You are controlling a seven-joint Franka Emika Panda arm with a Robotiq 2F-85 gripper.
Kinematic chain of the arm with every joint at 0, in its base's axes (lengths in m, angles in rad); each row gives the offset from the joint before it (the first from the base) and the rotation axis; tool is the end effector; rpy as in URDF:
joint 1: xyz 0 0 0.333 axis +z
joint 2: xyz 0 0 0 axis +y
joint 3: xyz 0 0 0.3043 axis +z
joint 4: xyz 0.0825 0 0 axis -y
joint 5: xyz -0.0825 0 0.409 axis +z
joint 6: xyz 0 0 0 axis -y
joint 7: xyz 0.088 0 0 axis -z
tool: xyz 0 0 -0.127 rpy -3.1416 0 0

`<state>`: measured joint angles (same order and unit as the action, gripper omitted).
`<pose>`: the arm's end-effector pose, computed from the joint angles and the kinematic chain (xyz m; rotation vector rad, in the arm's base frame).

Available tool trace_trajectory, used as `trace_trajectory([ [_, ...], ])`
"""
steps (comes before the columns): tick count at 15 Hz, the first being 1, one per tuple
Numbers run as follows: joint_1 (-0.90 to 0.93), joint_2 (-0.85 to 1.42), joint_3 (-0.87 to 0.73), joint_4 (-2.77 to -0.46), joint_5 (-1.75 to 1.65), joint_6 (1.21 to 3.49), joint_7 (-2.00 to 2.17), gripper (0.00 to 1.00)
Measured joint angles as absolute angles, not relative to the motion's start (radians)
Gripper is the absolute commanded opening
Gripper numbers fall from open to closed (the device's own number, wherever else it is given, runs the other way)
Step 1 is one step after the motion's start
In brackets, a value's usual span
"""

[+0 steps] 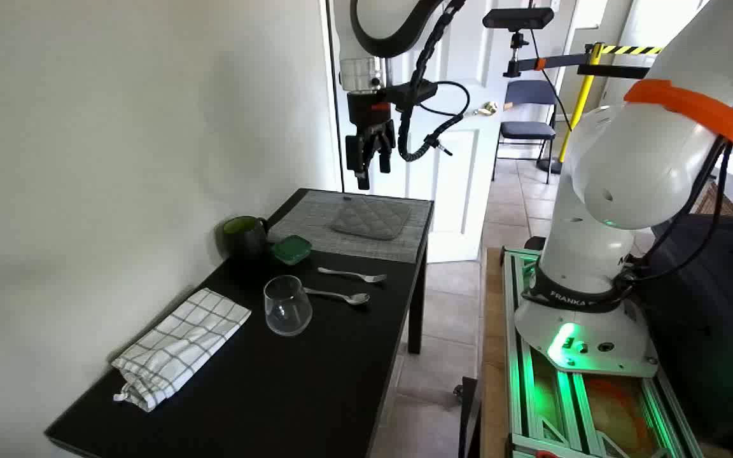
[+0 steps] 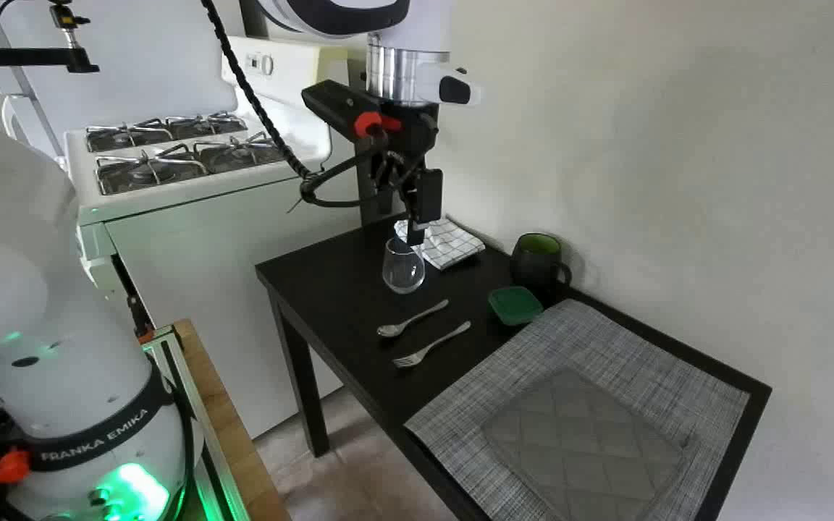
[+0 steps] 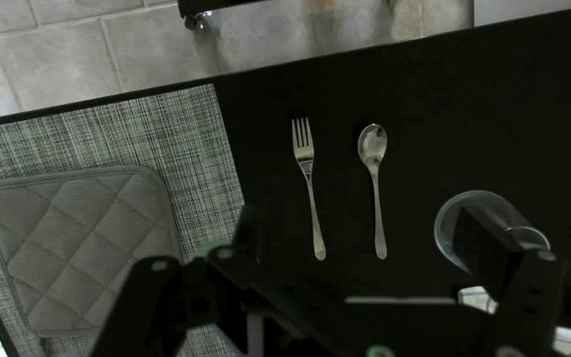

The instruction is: Lift the folk and spoon from the table and put them in the glass cup

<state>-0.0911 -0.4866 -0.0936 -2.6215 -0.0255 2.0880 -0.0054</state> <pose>0.3958 -0.0725 0.3598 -3.1054 0.2400 0.0721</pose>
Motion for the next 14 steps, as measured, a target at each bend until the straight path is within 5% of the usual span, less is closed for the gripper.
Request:
trace_trajectory([
  [14, -0.099, -0.404, -0.089, -2.621, -0.031, 2.17, 0.036, 1.0],
])
